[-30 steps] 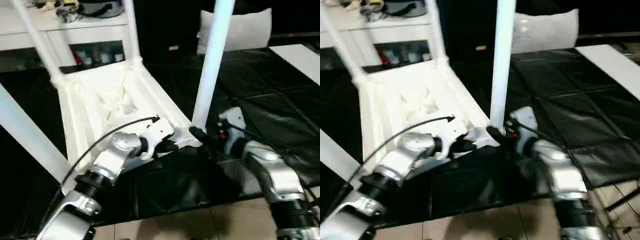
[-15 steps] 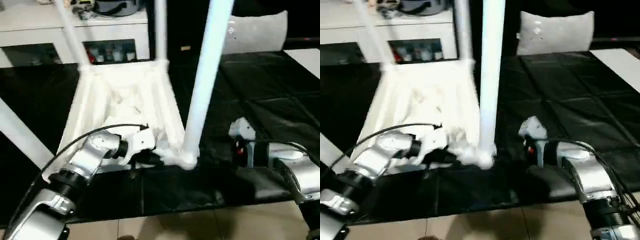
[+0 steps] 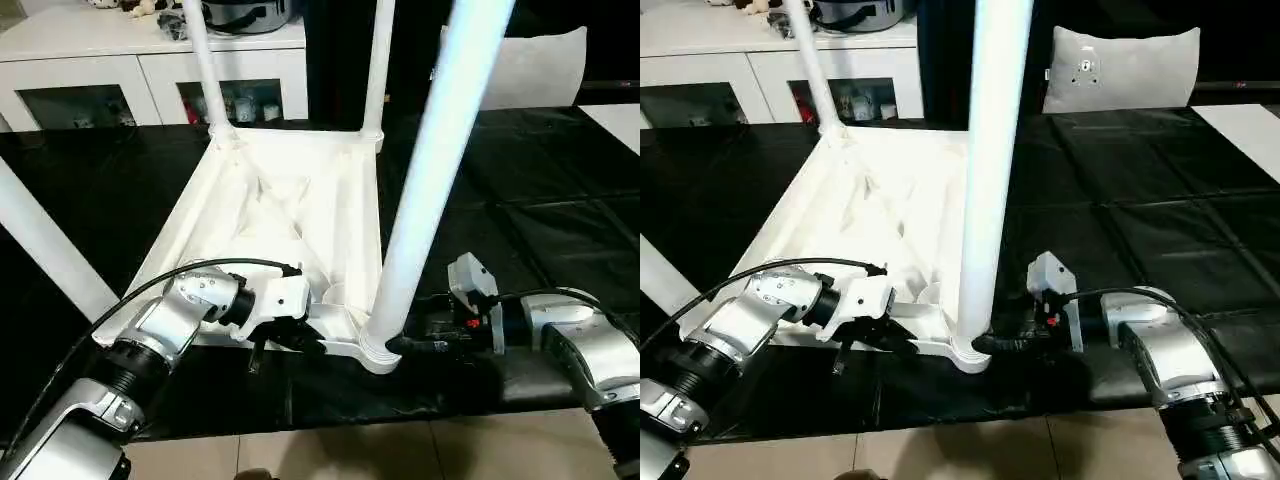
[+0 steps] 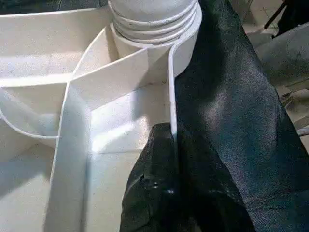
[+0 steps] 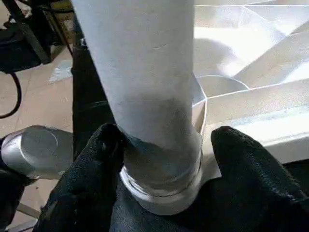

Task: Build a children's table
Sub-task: Rotate leg to tighten

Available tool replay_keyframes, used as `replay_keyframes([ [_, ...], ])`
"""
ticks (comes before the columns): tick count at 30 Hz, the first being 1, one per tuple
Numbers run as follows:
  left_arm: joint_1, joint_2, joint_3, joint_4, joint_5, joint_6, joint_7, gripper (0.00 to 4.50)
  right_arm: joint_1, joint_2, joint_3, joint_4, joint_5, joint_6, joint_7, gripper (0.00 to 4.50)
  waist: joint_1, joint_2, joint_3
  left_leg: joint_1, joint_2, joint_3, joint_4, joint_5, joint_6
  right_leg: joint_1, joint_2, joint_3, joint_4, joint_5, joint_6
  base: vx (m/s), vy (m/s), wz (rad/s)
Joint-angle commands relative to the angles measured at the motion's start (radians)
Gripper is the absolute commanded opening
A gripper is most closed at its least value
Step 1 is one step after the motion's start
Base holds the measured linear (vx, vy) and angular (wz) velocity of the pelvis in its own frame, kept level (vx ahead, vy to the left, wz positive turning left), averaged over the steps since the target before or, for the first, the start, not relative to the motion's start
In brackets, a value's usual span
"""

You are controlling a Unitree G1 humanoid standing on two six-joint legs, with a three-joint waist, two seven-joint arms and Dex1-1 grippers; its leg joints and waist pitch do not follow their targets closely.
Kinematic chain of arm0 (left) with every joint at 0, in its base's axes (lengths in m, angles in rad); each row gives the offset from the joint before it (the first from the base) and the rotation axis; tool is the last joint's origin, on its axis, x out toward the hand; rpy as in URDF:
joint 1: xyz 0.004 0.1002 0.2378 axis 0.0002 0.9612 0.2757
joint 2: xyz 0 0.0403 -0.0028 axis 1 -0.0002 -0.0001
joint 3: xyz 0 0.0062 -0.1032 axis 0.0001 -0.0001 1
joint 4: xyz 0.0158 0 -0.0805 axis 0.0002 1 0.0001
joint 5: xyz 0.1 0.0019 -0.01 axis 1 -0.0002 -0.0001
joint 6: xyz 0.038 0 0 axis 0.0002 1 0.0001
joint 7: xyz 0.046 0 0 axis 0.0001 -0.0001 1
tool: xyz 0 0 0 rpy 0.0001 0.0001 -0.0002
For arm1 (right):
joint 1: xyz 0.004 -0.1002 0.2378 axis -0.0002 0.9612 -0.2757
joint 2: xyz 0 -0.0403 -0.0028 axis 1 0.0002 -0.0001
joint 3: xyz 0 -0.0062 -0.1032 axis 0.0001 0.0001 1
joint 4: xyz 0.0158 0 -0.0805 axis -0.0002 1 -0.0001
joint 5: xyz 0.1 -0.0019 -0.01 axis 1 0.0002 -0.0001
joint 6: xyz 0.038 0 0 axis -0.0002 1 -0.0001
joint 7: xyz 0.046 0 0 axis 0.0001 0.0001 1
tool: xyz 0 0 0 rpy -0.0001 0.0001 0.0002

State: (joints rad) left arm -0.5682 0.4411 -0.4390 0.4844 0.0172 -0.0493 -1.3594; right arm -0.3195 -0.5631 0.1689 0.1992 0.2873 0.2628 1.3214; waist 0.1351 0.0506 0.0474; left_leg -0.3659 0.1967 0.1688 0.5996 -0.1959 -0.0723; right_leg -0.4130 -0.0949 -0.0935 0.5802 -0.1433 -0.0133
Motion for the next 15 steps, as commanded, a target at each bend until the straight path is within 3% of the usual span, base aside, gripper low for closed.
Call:
replay_keyframes([
  [1, -0.002, -0.003, -0.037, -0.008, 0.026, -0.020, -0.030, 0.00, -0.026, -0.001, 0.012, -0.006, 0.015, 0.002, 0.018, 2.81, -0.006, -0.017, -0.073, 0.007, 0.033, 0.000, -0.070, -0.168, 0.068, 0.059, -0.054, 0.044, -0.056, -0.300, -0.194, 0.000, 0.000, 0.00],
  [9, 0.005, 0.004, -0.035, -0.004, 0.024, -0.025, -0.033, 0.00, -0.027, 0.019, 0.006, -0.005, 0.040, 0.010, 0.037, 2.09, -0.002, -0.018, -0.074, 0.006, 0.033, 0.001, -0.068, -0.151, 0.072, 0.058, -0.053, 0.043, -0.052, -0.281, -0.198, 0.000, 0.000, 0.00],
  [15, 0.005, 0.005, -0.035, -0.002, 0.025, -0.025, -0.034, 0.00, -0.030, 0.033, 0.010, 0.008, 0.015, 0.003, -0.016, 2.01, -0.003, -0.016, -0.073, 0.006, 0.032, 0.000, -0.070, -0.162, 0.061, 0.058, -0.052, 0.043, -0.056, -0.307, -0.185, 0.000, 0.000, 0.00],
])
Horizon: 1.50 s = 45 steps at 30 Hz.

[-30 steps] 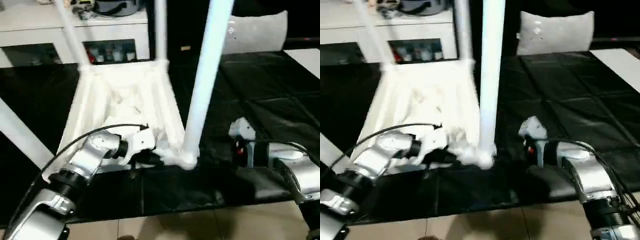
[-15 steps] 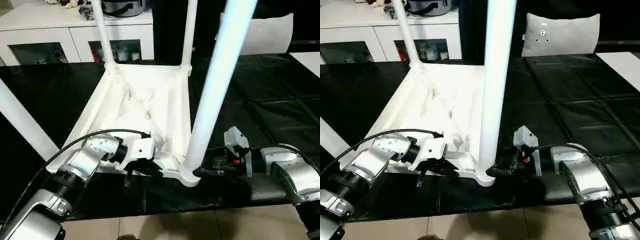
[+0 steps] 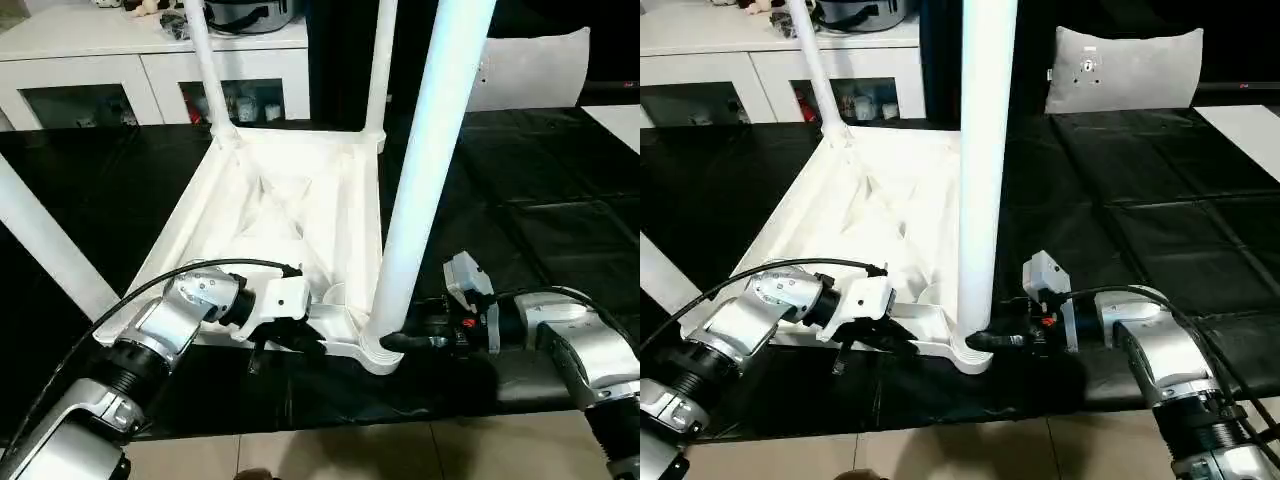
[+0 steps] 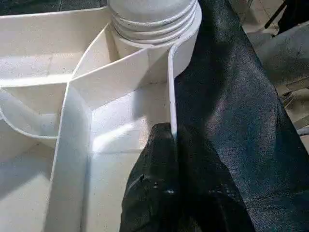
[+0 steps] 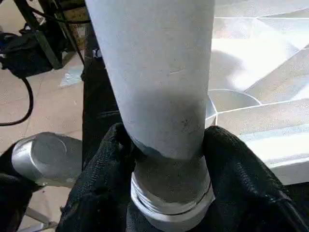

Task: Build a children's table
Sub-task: Rotate leg to tighten

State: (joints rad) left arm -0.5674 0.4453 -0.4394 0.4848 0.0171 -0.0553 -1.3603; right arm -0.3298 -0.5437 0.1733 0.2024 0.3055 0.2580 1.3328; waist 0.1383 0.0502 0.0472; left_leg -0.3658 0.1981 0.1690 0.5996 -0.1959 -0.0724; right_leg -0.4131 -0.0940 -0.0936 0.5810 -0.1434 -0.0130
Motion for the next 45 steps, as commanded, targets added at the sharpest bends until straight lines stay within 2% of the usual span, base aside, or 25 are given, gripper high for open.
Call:
replay_keyframes([
  [1, 0.004, 0.001, -0.034, -0.003, 0.025, -0.019, -0.032, 0.00, -0.021, 0.015, 0.004, 0.006, 0.001, 0.016, -0.028, 2.01, -0.007, -0.015, -0.072, 0.006, 0.030, 0.000, -0.070, -0.165, 0.061, 0.058, -0.053, 0.042, -0.058, -0.313, -0.184, 0.000, 0.000, 0.00],
  [2, 0.004, 0.000, -0.034, 0.000, 0.027, -0.022, -0.029, 0.00, -0.024, 0.020, -0.004, 0.002, 0.030, 0.061, -0.023, 2.32, -0.008, -0.016, -0.071, 0.005, 0.029, 0.000, -0.070, -0.171, 0.059, 0.059, -0.053, 0.042, -0.060, -0.328, -0.178, 0.000, 0.000, 0.00],
  [3, 0.004, 0.000, -0.034, 0.001, 0.027, -0.023, -0.028, 0.00, -0.024, 0.022, -0.008, -0.003, 0.040, 0.073, -0.022, 2.32, -0.007, -0.014, -0.071, 0.006, 0.029, 0.000, -0.071, -0.176, 0.058, 0.059, -0.052, 0.041, -0.061, -0.344, -0.174, 0.000, 0.000, 0.00],
  [6, 0.005, -0.001, -0.035, 0.001, 0.027, -0.023, -0.028, 0.00, -0.022, 0.027, -0.011, -0.013, 0.048, 0.083, -0.023, 2.70, -0.008, -0.014, -0.070, 0.006, 0.030, -0.001, -0.072, -0.187, 0.050, 0.058, -0.052, 0.041, -0.063, -0.360, -0.168, 0.000, 0.000, 0.00],
  [9, 0.005, -0.001, -0.035, 0.000, 0.027, -0.022, -0.027, 0.00, -0.023, 0.031, -0.013, -0.017, 0.049, 0.084, -0.027, 2.88, -0.007, -0.014, -0.071, 0.008, 0.030, 0.000, -0.071, -0.187, 0.047, 0.057, -0.052, 0.042, -0.063, -0.355, -0.169, 0.000, 0.000, 0.00],
  [10, 0.005, -0.001, -0.036, 0.001, 0.027, -0.022, -0.027, 0.00, -0.026, 0.035, -0.013, -0.015, 0.048, 0.082, -0.029, 3.08, -0.006, -0.012, -0.072, 0.009, 0.032, 0.000, -0.071, -0.183, 0.047, 0.055, -0.052, 0.043, -0.061, -0.342, -0.175, 0.000, 0.000, 0.00],
  [12, 0.005, -0.001, -0.036, 0.002, 0.028, -0.023, -0.026, 0.00, -0.032, 0.043, -0.011, -0.001, 0.020, 0.039, -0.053, 3.21, -0.006, -0.013, -0.074, 0.008, 0.032, 0.000, -0.071, -0.169, 0.045, 0.056, -0.051, 0.044, -0.054, -0.290, -0.191, 0.000, 0.000, 0.00],
  [13, 0.005, -0.001, -0.036, 0.003, 0.028, -0.023, -0.026, 0.00, -0.033, 0.045, -0.010, 0.001, 0.009, 0.025, -0.062, 3.32, -0.006, -0.013, -0.074, 0.009, 0.031, 0.001, -0.070, -0.175, 0.043, 0.055, -0.052, 0.043, -0.054, -0.294, -0.190, 0.000, 0.000, 0.00],
  [18, 0.006, -0.001, -0.036, 0.004, 0.030, -0.024, -0.025, 0.00, -0.033, 0.041, 0.001, 0.000, -0.001, 0.025, -0.062, 3.32, -0.007, -0.013, -0.071, 0.008, 0.030, 0.000, -0.072, -0.190, 0.041, 0.057, -0.052, 0.043, -0.060, -0.342, -0.172, 0.000, 0.000, 0.00],
  [22, 0.008, -0.001, -0.036, 0.002, 0.031, -0.022, -0.025, 0.00, -0.028, 0.044, -0.004, -0.013, 0.039, 0.060, -0.027, 2.95, -0.006, -0.013, -0.073, 0.008, 0.031, 0.000, -0.071, -0.179, 0.046, 0.058, -0.051, 0.043, -0.055, -0.301, -0.186, 0.000, 0.000, 0.00],
  [25, 0.009, -0.001, -0.036, 0.002, 0.030, -0.022, -0.026, 0.00, -0.024, 0.044, -0.001, -0.019, 0.052, 0.071, -0.012, 2.63, -0.005, -0.013, -0.073, 0.008, 0.031, 0.000, -0.070, -0.179, 0.050, 0.059, -0.052, 0.043, -0.056, -0.307, -0.187, 0.000, 0.000, 0.00],
  [29, 0.009, -0.002, -0.036, 0.003, 0.032, -0.021, -0.027, 0.00, -0.021, 0.046, 0.004, -0.024, 0.057, 0.081, -0.001, 2.42, -0.005, -0.012, -0.073, 0.008, 0.031, 0.000, -0.071, -0.179, 0.047, 0.058, -0.051, 0.043, -0.056, -0.304, -0.188, 0.000, 0.000, 0.00],
  [30, 0.009, -0.002, -0.036, 0.004, 0.032, -0.022, -0.026, 0.00, -0.020, 0.047, 0.004, -0.023, 0.057, 0.081, -0.001, 2.17, -0.005, -0.013, -0.073, 0.009, 0.031, 0.000, -0.070, -0.181, 0.046, 0.058, -0.052, 0.043, -0.057, -0.314, -0.185, 0.000, 0.000, 0.00],
  [31, 0.009, -0.002, -0.035, 0.003, 0.032, -0.021, -0.026, 0.00, -0.020, 0.047, 0.004, -0.024, 0.057, 0.082, 0.000, 2.17, -0.005, -0.015, -0.073, 0.008, 0.031, 0.000, -0.071, -0.181, 0.046, 0.058, -0.052, 0.042, -0.057, -0.319, -0.182, 0.000, 0.000, 0.00],
  [39, 0.015, -0.001, -0.035, -0.004, 0.032, -0.012, -0.022, 0.00, -0.012, 0.039, 0.014, -0.032, 0.060, 0.092, 0.010, 2.02, -0.005, -0.014, -0.073, 0.009, 0.031, 0.001, -0.071, -0.177, 0.046, 0.057, -0.052, 0.043, -0.057, -0.320, -0.180, 0.000, 0.000, 0.00],
  [42, 0.026, -0.011, -0.022, -0.025, 0.017, 0.035, -0.004, 0.00, 0.000, 0.050, 0.004, -0.045, 0.055, 0.090, -0.028, 2.02, -0.005, -0.015, -0.073, 0.008, 0.032, 0.001, -0.071, -0.172, 0.045, 0.057, -0.052, 0.044, -0.056, -0.316, -0.180, 0.000, 0.000, 0.00],
  [43, 0.029, -0.017, -0.015, -0.035, 0.010, 0.059, 0.007, 0.00, 0.002, 0.059, -0.001, -0.052, 0.054, 0.096, -0.051, 2.02, -0.005, -0.010, -0.073, 0.009, 0.031, 0.001, -0.071, -0.171, 0.043, 0.057, -0.052, 0.044, -0.056, -0.317, -0.181, 0.000, 0.000, 0.00],
  [44, 0.033, -0.025, -0.008, -0.047, 0.003, 0.085, 0.020, 0.00, 0.003, 0.072, -0.006, -0.058, 0.050, 0.103, -0.084, 2.02, -0.006, -0.010, -0.072, 0.008, 0.032, 0.000, -0.072, -0.171, 0.042, 0.056, -0.052, 0.044, -0.056, -0.317, -0.181, 0.000, 0.000, 0.00],
  [45, 0.036, -0.048, 0.008, -0.073, -0.005, 0.152, 0.065, 0.00, -0.004, 0.112, -0.015, -0.057, 0.020, 0.123, -0.189, 2.02, -0.010, -0.011, -0.070, 0.007, 0.032, 0.000, -0.074, -0.182, 0.037, 0.057, -0.051, 0.043, -0.057, -0.330, -0.178, 0.000, 0.000, 0.00],
])
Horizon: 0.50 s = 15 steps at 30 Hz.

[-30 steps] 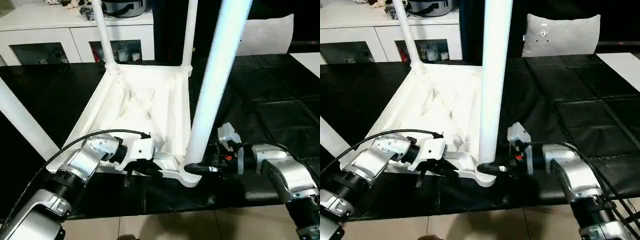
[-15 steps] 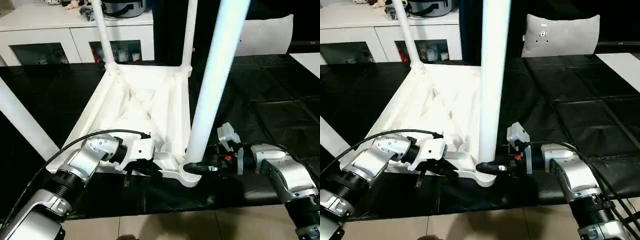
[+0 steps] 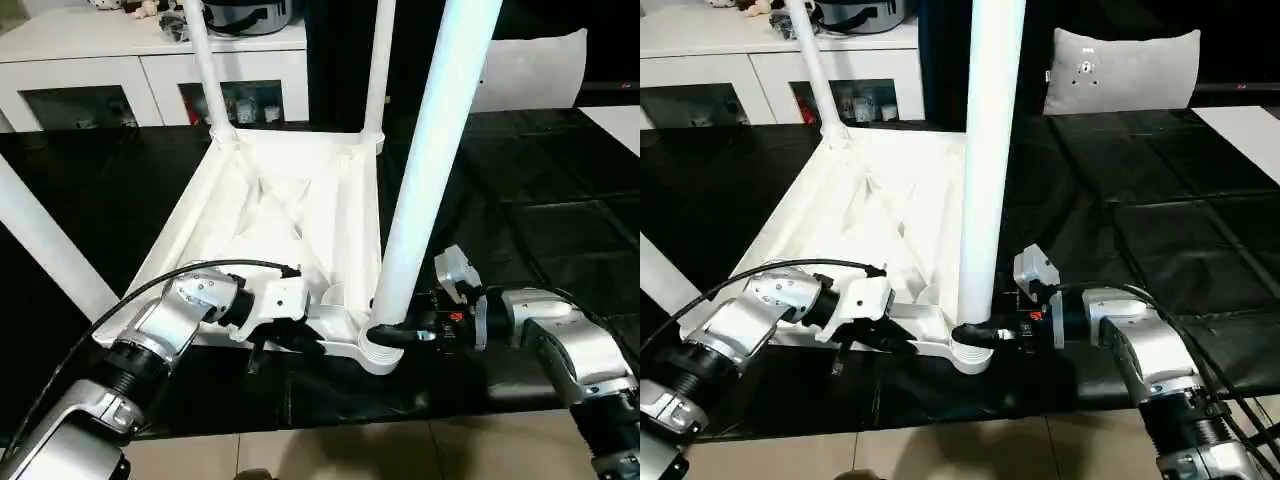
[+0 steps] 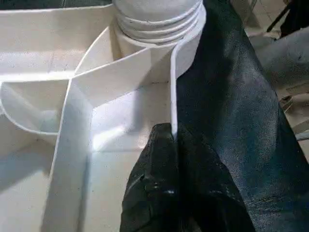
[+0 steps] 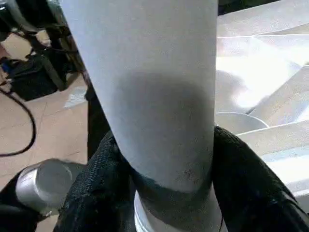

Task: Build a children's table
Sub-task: Rotate leg to tighten

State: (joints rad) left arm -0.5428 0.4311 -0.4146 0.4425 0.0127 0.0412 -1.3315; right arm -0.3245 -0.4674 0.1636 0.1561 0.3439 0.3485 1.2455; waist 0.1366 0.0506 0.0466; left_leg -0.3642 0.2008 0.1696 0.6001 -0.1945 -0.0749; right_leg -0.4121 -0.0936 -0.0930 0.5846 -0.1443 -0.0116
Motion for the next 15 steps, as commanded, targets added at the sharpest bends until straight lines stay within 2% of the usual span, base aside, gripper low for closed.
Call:
replay_keyframes([
  [1, 0.012, -0.035, -0.016, -0.032, -0.001, 0.059, 0.039, 0.00, -0.009, 0.038, -0.005, -0.011, -0.020, 0.034, -0.107, 2.02, -0.012, -0.012, -0.064, 0.006, 0.026, -0.002, -0.077, -0.210, 0.029, 0.054, -0.051, 0.040, -0.068, -0.384, -0.166, 0.000, 0.000, 0.00],
  [2, 0.013, -0.049, -0.008, -0.041, -0.004, 0.090, 0.066, 0.00, -0.015, 0.059, -0.007, -0.003, -0.045, 0.035, -0.168, 2.02, -0.016, -0.011, -0.062, 0.009, 0.024, -0.002, -0.078, -0.228, 0.022, 0.053, -0.052, 0.039, -0.072, -0.419, -0.156, 0.000, 0.000, 0.00],
  [3, 0.011, -0.076, 0.008, -0.047, -0.004, 0.122, 0.119, 0.00, -0.025, 0.097, -0.016, 0.014, -0.080, 0.038, -0.266, 2.01, -0.027, -0.014, -0.055, 0.011, 0.018, -0.002, -0.079, -0.268, 0.008, 0.052, -0.053, 0.036, -0.084, -0.501, -0.128, 0.000, 0.000, 0.00],
  [4, 0.003, -0.111, 0.029, -0.045, 0.000, 0.156, 0.189, 0.00, -0.037, 0.137, -0.028, 0.032, -0.114, 0.045, -0.369, 2.01, -0.042, -0.015, -0.048, 0.016, 0.013, -0.006, -0.079, -0.310, -0.008, 0.049, -0.052, 0.026, -0.097, -0.597, -0.093, 0.000, 0.000, 0.00],
  [5, 0.003, -0.111, 0.029, -0.045, 0.000, 0.156, 0.189, 0.00, -0.037, 0.137, -0.028, 0.032, -0.114, 0.045, -0.369, 2.01, -0.050, -0.015, -0.047, 0.019, 0.009, -0.007, -0.077, -0.332, -0.012, 0.048, -0.051, 0.020, -0.105, -0.644, -0.071, 0.000, 0.000, 0.00],
  [6, -0.004, -0.139, 0.046, -0.040, 0.004, 0.179, 0.247, 0.00, -0.047, 0.167, -0.041, 0.047, -0.135, 0.058, -0.450, 2.01, -0.057, -0.016, -0.049, 0.025, 0.006, -0.010, -0.074, -0.343, -0.015, 0.047, -0.053, 0.015, -0.112, -0.674, -0.054, 0.000, 0.000, 0.00],
  [7, -0.018, -0.196, 0.079, -0.030, 0.015, 0.227, 0.361, 0.00, -0.066, 0.227, -0.079, 0.073, -0.145, 0.097, -0.586, 2.01, -0.081, -0.013, -0.049, 0.011, 0.005, -0.014, -0.077, -0.336, -0.013, 0.056, -0.048, 0.007, -0.116, -0.660, -0.033, 0.000, 0.000, 0.00],
  [8, -0.022, -0.214, 0.090, -0.027, 0.018, 0.240, 0.396, 0.00, -0.071, 0.247, -0.093, 0.081, -0.144, 0.111, -0.628, 2.01, -0.087, -0.010, -0.051, 0.016, 0.004, -0.015, -0.075, -0.346, -0.013, 0.052, -0.047, 0.001, -0.121, -0.663, -0.031, 0.000, 0.000, 0.00],
  [9, -0.024, -0.238, 0.100, -0.035, 0.017, 0.268, 0.437, 0.00, -0.073, 0.270, -0.112, 0.083, -0.136, 0.128, -0.672, 2.01, -0.102, -0.012, -0.052, 0.018, 0.003, -0.017, -0.073, -0.362, -0.008, 0.051, -0.046, -0.003, -0.125, -0.650, -0.031, 0.000, 0.000, 0.00],
  [10, -0.027, -0.259, 0.111, -0.036, 0.015, 0.281, 0.470, 0.00, -0.071, 0.280, -0.112, 0.082, -0.140, 0.109, -0.682, 2.01, -0.107, -0.011, -0.053, 0.019, 0.002, -0.018, -0.073, -0.368, -0.001, 0.053, -0.045, -0.006, -0.127, -0.643, -0.032, 0.000, 0.000, 0.00],
  [11, -0.027, -0.262, 0.112, -0.037, 0.015, 0.283, 0.474, 0.00, -0.070, 0.281, -0.112, 0.082, -0.141, 0.107, -0.684, 2.01, -0.113, -0.013, -0.055, 0.012, 0.004, -0.019, -0.076, -0.365, 0.014, 0.058, -0.046, -0.006, -0.127, -0.621, -0.030, 0.000, 0.000, 0.00],
  [12, -0.029, -0.284, 0.118, -0.042, 0.014, 0.297, 0.501, 0.00, -0.066, 0.294, -0.112, 0.080, -0.146, 0.088, -0.698, 2.01, -0.113, -0.010, -0.057, 0.012, 0.005, -0.019, -0.076, -0.360, 0.021, 0.060, -0.047, -0.005, -0.127, -0.607, -0.032, 0.000, 0.000, 0.00],
  [13, -0.029, -0.291, 0.119, -0.044, 0.014, 0.299, 0.507, 0.00, -0.064, 0.298, -0.111, 0.078, -0.149, 0.080, -0.702, 2.54, -0.115, -0.012, -0.057, 0.015, 0.006, -0.015, -0.077, -0.355, 0.033, 0.052, -0.046, -0.001, -0.126, -0.573, -0.051, 0.000, 0.000, 0.00],
  [15, -0.027, -0.305, 0.116, -0.055, 0.023, 0.306, 0.520, 0.00, -0.056, 0.310, -0.108, 0.072, -0.163, 0.067, -0.713, 2.70, -0.114, -0.012, -0.058, 0.012, 0.006, -0.013, -0.078, -0.333, 0.042, 0.054, -0.047, 0.006, -0.120, -0.550, -0.067, 0.000, 0.000, 0.00],
])
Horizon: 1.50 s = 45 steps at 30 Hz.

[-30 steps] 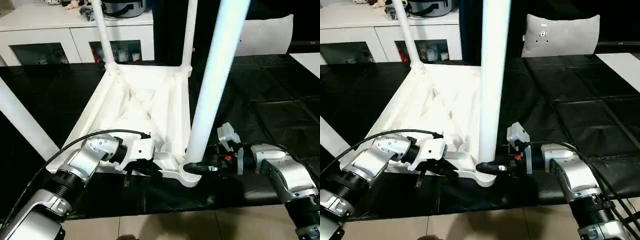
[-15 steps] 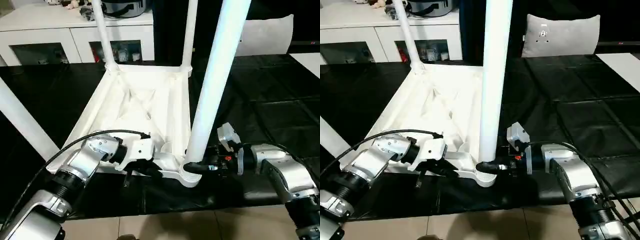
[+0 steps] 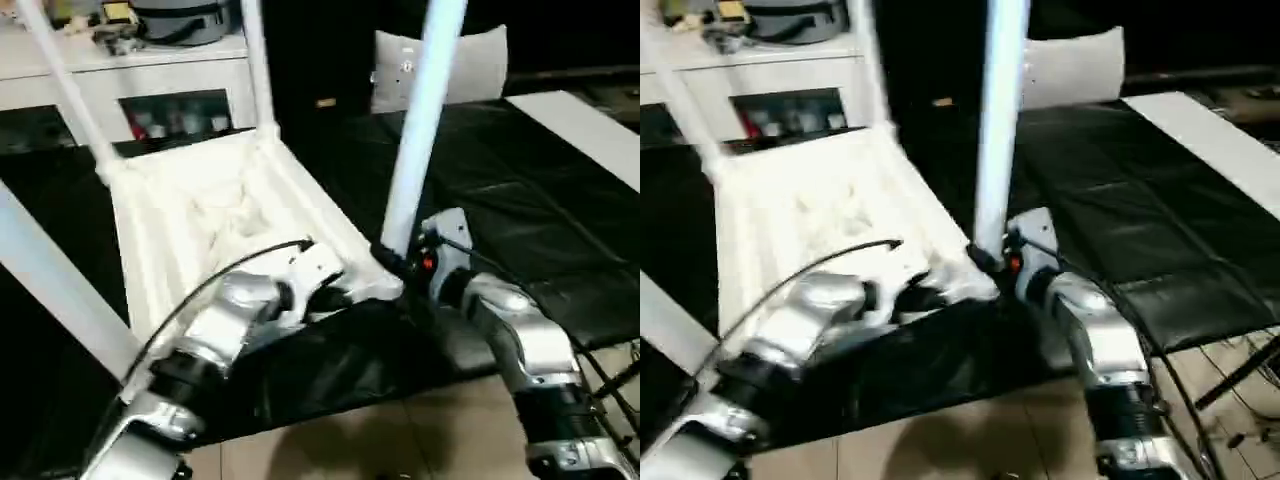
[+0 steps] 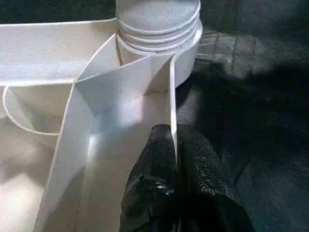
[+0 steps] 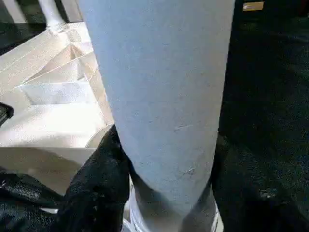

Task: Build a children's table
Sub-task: Rotate leg to tighten

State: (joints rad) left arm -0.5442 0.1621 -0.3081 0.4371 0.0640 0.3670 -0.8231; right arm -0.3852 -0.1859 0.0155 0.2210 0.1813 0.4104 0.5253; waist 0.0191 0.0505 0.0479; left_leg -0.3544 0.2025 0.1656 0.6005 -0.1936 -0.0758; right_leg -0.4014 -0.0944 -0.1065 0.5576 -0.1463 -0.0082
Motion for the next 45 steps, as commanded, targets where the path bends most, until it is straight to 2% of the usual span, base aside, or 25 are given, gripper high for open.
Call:
replay_keyframes([
  [1, -0.022, -0.033, 0.002, -0.056, -0.016, -0.022, 0.010, 0.00, 0.012, 0.032, 0.039, -0.003, -0.002, -0.002, 0.009, 2.70, 0.006, -0.007, -0.061, 0.001, 0.006, -0.008, -0.080, -0.317, 0.045, 0.045, -0.046, 0.023, -0.088, -0.519, -0.084, 0.000, 0.000, 0.00],
  [3, -0.019, -0.025, -0.006, -0.059, -0.009, -0.031, 0.001, 0.00, 0.018, 0.030, 0.038, -0.010, -0.001, -0.012, 0.015, 2.95, 0.009, -0.008, -0.063, 0.000, 0.010, -0.007, -0.082, -0.300, 0.048, 0.046, -0.046, 0.028, -0.082, -0.473, -0.101, 0.000, 0.000, 0.00],
  [4, -0.017, -0.017, -0.010, -0.058, -0.005, -0.039, -0.004, 0.00, 0.021, 0.025, 0.036, -0.014, 0.002, -0.014, 0.023, 3.08, 0.012, -0.005, -0.064, -0.001, 0.012, -0.006, -0.082, -0.284, 0.049, 0.047, -0.047, 0.032, -0.076, -0.435, -0.118, 0.000, 0.000, 0.00],
  [5, -0.015, -0.003, -0.013, -0.057, -0.001, -0.051, -0.012, 0.00, 0.027, 0.008, 0.031, -0.018, 0.011, -0.026, 0.039, 3.14, 0.012, -0.008, -0.065, -0.004, 0.011, -0.005, -0.082, -0.276, 0.050, 0.050, -0.045, 0.033, -0.073, -0.418, -0.124, 0.000, 0.000, 0.00],
  [7, -0.013, 0.011, -0.015, -0.055, 0.000, -0.061, -0.018, 0.00, 0.032, -0.010, 0.025, -0.020, 0.020, -0.036, 0.058, 3.20, 0.020, -0.007, -0.067, -0.001, 0.012, -0.002, -0.081, -0.262, 0.056, 0.051, -0.046, 0.037, -0.069, -0.385, -0.137, 0.000, 0.000, 0.00],
  [9, -0.012, 0.031, -0.018, -0.053, 0.000, -0.072, -0.031, 0.00, 0.038, -0.040, 0.014, -0.025, 0.034, -0.059, 0.104, 3.58, 0.026, -0.008, -0.069, -0.002, 0.014, -0.001, -0.079, -0.232, 0.060, 0.054, -0.047, 0.039, -0.062, -0.347, -0.157, 0.000, 0.000, 0.00],
  [10, -0.012, 0.038, -0.019, -0.052, 0.000, -0.080, -0.038, 0.00, 0.040, -0.052, 0.011, -0.030, 0.041, -0.065, 0.126, 3.62, 0.029, -0.008, -0.069, -0.004, 0.013, 0.001, -0.079, -0.218, 0.064, 0.055, -0.047, 0.041, -0.059, -0.330, -0.165, 0.000, 0.000, 0.00],
  [13, -0.010, 0.055, -0.021, -0.047, 0.007, -0.096, -0.055, 0.00, 0.047, -0.088, 0.006, -0.047, 0.058, -0.073, 0.191, 3.80, 0.037, -0.009, -0.069, -0.005, 0.014, 0.002, -0.076, -0.207, 0.070, 0.056, -0.049, 0.042, -0.060, -0.344, -0.165, 0.000, 0.000, 0.00],
  [14, -0.009, 0.062, -0.025, -0.043, 0.011, -0.103, -0.062, 0.00, 0.052, -0.107, 0.011, -0.054, 0.062, -0.080, 0.223, 3.93, 0.039, -0.004, -0.069, -0.005, 0.015, 0.002, -0.076, -0.202, 0.069, 0.055, -0.048, 0.042, -0.057, -0.339, -0.166, 0.000, 0.000, 0.00],
  [16, -0.007, 0.078, -0.034, -0.031, 0.015, -0.129, -0.080, 0.00, 0.062, -0.152, 0.020, -0.067, 0.069, -0.083, 0.288, 4.07, 0.046, -0.008, -0.068, -0.006, 0.016, 0.002, -0.076, -0.195, 0.073, 0.055, -0.046, 0.042, -0.056, -0.331, -0.164, 0.000, 0.000, 0.00],
  [18, -0.005, 0.087, -0.040, -0.031, 0.008, -0.139, -0.101, 0.00, 0.066, -0.176, 0.021, -0.069, 0.076, -0.081, 0.319, 4.37, 0.047, -0.010, -0.068, -0.005, 0.016, 0.002, -0.077, -0.204, 0.069, 0.054, -0.046, 0.042, -0.058, -0.352, -0.159, 0.000, 0.000, 0.00],
  [20, -0.003, 0.103, -0.051, -0.032, 0.006, -0.154, -0.133, 0.00, 0.069, -0.206, 0.029, -0.072, 0.083, -0.083, 0.363, 4.45, 0.048, -0.009, -0.067, -0.004, 0.018, 0.001, -0.078, -0.216, 0.065, 0.053, -0.047, 0.042, -0.058, -0.367, -0.157, 0.000, 0.000, 0.00],
  [22, 0.000, 0.119, -0.063, -0.034, 0.006, -0.173, -0.164, 0.00, 0.070, -0.231, 0.035, -0.073, 0.090, -0.086, 0.409, 4.45, 0.048, -0.011, -0.066, -0.004, 0.018, 0.001, -0.079, -0.228, 0.066, 0.053, -0.047, 0.042, -0.060, -0.377, -0.155, 0.000, 0.000, 0.00],
  [24, 0.009, 0.155, -0.089, -0.044, 0.000, -0.210, -0.245, 0.00, 0.068, -0.275, 0.045, -0.077, 0.112, -0.077, 0.499, 4.45, 0.050, -0.010, -0.067, -0.002, 0.018, 0.001, -0.078, -0.233, 0.069, 0.053, -0.047, 0.042, -0.060, -0.379, -0.158, 0.000, 0.000, 0.00],
  [26, 0.011, 0.168, -0.097, -0.044, 0.000, -0.226, -0.271, 0.00, 0.066, -0.290, 0.050, -0.080, 0.119, -0.072, 0.529, 4.45, 0.054, -0.008, -0.066, -0.003, 0.019, 0.001, -0.078, -0.230, 0.072, 0.052, -0.048, 0.044, -0.059, -0.375, -0.161, 0.000, 0.000, 0.00],
  [30, 0.007, 0.208, -0.123, -0.026, 0.004, -0.306, -0.348, 0.00, 0.059, -0.343, 0.083, -0.090, 0.122, -0.052, 0.616, 4.45, 0.072, -0.009, -0.067, 0.002, 0.023, 0.004, -0.078, -0.219, 0.068, 0.049, -0.048, 0.047, -0.054, -0.360, -0.168, 0.000, 0.000, 0.00],
  [34, 0.006, 0.254, -0.150, -0.024, -0.006, -0.378, -0.444, 0.00, 0.064, -0.383, 0.124, -0.106, 0.145, -0.068, 0.738, 4.45, 0.085, -0.009, -0.068, 0.002, 0.026, 0.003, -0.078, -0.225, 0.065, 0.050, -0.049, 0.048, -0.049, -0.345, -0.177, 0.000, 0.000, 0.00],
  [35, 0.007, 0.264, -0.155, -0.026, -0.009, -0.388, -0.464, 0.00, 0.064, -0.385, 0.131, -0.106, 0.150, -0.079, 0.763, 4.19, 0.086, -0.009, -0.067, 0.001, 0.026, 0.004, -0.079, -0.229, 0.066, 0.050, -0.049, 0.048, -0.049, -0.347, -0.177, 0.000, 0.000, 0.00],
  [38, 0.009, 0.278, -0.161, -0.031, -0.014, -0.406, -0.496, 0.00, 0.061, -0.378, 0.140, -0.097, 0.156, -0.091, 0.792, 4.06, 0.091, -0.010, -0.066, 0.003, 0.026, 0.005, -0.079, -0.238, 0.059, 0.047, -0.050, 0.049, -0.051, -0.367, -0.175, 0.000, 0.000, 0.00],
  [39, 0.009, 0.283, -0.163, -0.032, -0.015, -0.414, -0.508, 0.00, 0.057, -0.373, 0.146, -0.091, 0.156, -0.090, 0.797, 4.06, 0.094, -0.013, -0.065, 0.005, 0.026, 0.004, -0.080, -0.243, 0.052, 0.046, -0.051, 0.049, -0.051, -0.384, -0.173, 0.000, 0.000, 0.00],
  [45, 0.011, 0.289, -0.168, -0.024, -0.016, -0.437, -0.521, 0.00, 0.037, -0.359, 0.173, -0.070, 0.150, -0.095, 0.811, 3.49, 0.092, -0.015, -0.064, 0.006, 0.025, 0.003, -0.082, -0.255, 0.040, 0.046, -0.051, 0.049, -0.054, -0.425, -0.153, 0.000, 0.000, 0.00],
])
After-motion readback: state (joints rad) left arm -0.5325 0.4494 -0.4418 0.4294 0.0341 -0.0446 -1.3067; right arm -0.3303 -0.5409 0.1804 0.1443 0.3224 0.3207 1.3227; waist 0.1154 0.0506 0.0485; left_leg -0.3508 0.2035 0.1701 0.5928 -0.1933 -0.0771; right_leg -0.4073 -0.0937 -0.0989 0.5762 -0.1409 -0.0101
